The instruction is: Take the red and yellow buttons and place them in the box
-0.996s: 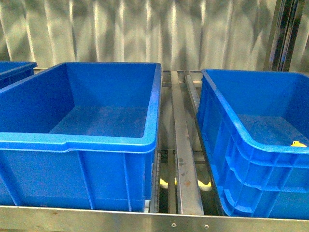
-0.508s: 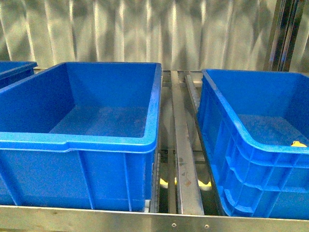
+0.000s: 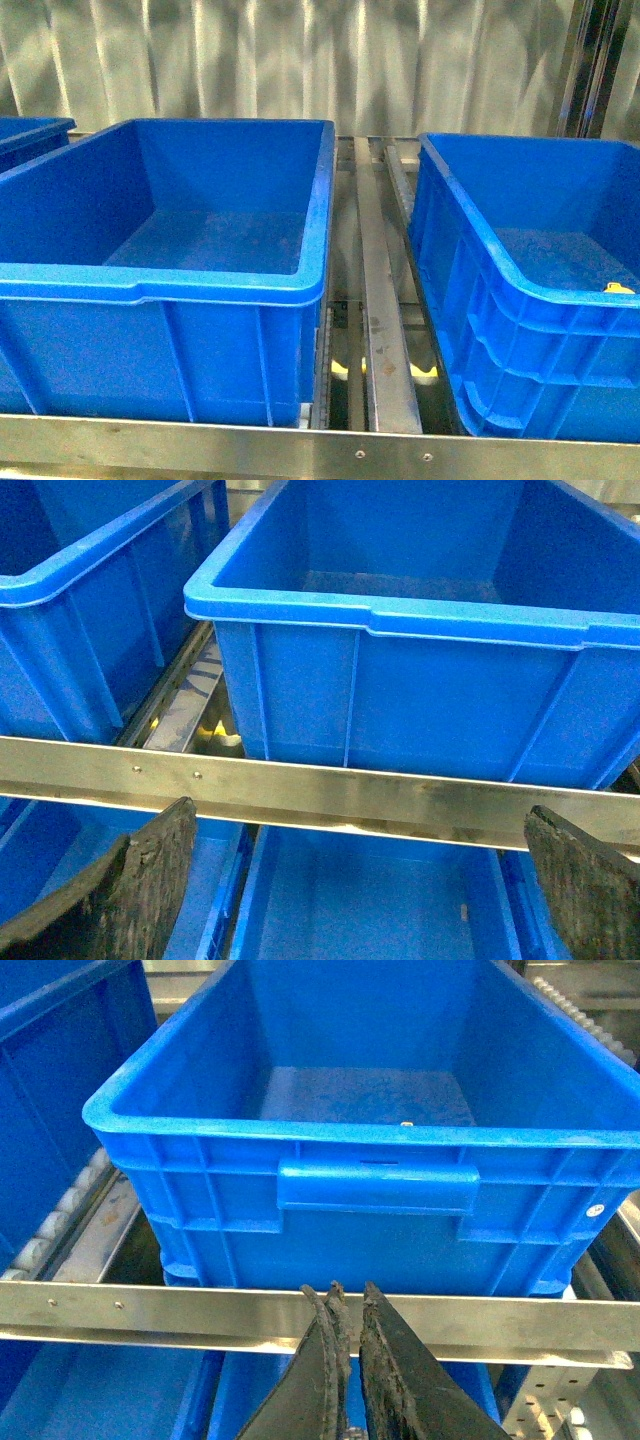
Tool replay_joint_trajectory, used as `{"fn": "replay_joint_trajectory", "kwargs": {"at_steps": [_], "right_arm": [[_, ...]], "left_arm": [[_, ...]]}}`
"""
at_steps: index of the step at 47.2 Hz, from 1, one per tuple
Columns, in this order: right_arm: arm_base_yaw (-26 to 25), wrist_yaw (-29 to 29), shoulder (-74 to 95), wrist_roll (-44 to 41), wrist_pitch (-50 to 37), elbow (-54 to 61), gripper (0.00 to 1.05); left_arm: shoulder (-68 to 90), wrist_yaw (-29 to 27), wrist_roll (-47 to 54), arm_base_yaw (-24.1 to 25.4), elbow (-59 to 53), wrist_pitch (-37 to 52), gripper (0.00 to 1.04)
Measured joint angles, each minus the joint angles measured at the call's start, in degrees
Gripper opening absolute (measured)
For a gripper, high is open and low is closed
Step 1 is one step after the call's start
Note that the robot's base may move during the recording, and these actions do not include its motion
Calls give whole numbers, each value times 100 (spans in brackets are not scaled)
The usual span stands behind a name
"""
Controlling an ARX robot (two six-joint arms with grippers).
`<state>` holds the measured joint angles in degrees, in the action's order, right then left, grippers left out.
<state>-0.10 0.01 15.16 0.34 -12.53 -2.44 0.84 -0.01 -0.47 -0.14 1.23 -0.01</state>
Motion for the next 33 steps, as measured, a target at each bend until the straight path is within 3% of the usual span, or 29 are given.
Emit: {"fn": "replay_joint_trajectory", "kwargs": {"at_steps": [15,21,33], "right_arm": [[0,2,-431,0,155,120,6],[2,4,-1261,0,1169,118,6],[4,0,-1491,-11,1246,118,8]], "left_arm": [[0,0,2,0,0,0,97],[0,-2,2,0,0,0,97],[0,0,2,0,0,0,97]]}}
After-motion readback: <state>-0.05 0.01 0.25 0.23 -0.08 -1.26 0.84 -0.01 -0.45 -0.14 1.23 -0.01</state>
